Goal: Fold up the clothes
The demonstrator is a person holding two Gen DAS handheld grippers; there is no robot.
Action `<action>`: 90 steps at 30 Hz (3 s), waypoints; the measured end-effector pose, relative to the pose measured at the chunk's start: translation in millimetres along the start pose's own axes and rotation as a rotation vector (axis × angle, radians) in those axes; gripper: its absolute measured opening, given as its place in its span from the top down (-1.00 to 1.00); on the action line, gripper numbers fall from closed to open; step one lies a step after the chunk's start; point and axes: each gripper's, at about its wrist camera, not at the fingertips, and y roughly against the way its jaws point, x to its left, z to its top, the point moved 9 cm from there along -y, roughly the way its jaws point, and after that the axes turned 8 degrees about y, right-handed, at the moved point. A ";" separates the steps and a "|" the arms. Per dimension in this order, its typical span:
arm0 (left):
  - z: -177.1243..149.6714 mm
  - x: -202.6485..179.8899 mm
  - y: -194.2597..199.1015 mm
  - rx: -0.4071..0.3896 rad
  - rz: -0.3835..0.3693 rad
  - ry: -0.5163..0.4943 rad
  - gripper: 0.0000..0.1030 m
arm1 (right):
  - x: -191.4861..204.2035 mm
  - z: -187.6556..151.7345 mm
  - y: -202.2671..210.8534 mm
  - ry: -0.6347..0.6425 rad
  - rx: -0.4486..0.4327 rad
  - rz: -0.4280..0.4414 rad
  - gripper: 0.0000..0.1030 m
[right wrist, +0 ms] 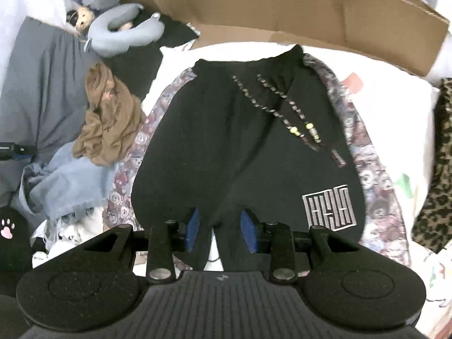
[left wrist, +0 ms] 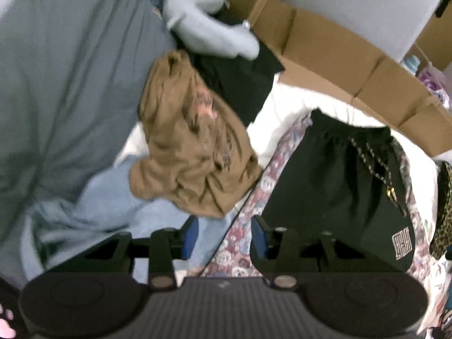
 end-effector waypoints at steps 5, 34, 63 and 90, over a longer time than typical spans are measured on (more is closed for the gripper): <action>23.5 -22.0 15.3 -0.033 -0.045 -0.009 0.14 | -30.8 12.9 26.6 0.016 -0.056 -0.045 0.19; 56.2 -86.9 -211.3 -0.130 -0.198 -0.044 0.20 | -222.0 4.3 -87.0 -0.073 -0.263 -0.282 0.18; 12.5 -75.3 -293.2 -0.141 -0.112 -0.180 0.27 | -277.3 -9.8 -144.6 -0.085 -0.257 -0.420 0.19; 21.1 -110.0 -318.0 -0.165 -0.098 -0.245 0.30 | -284.1 -10.0 -142.4 -0.089 -0.275 -0.428 0.19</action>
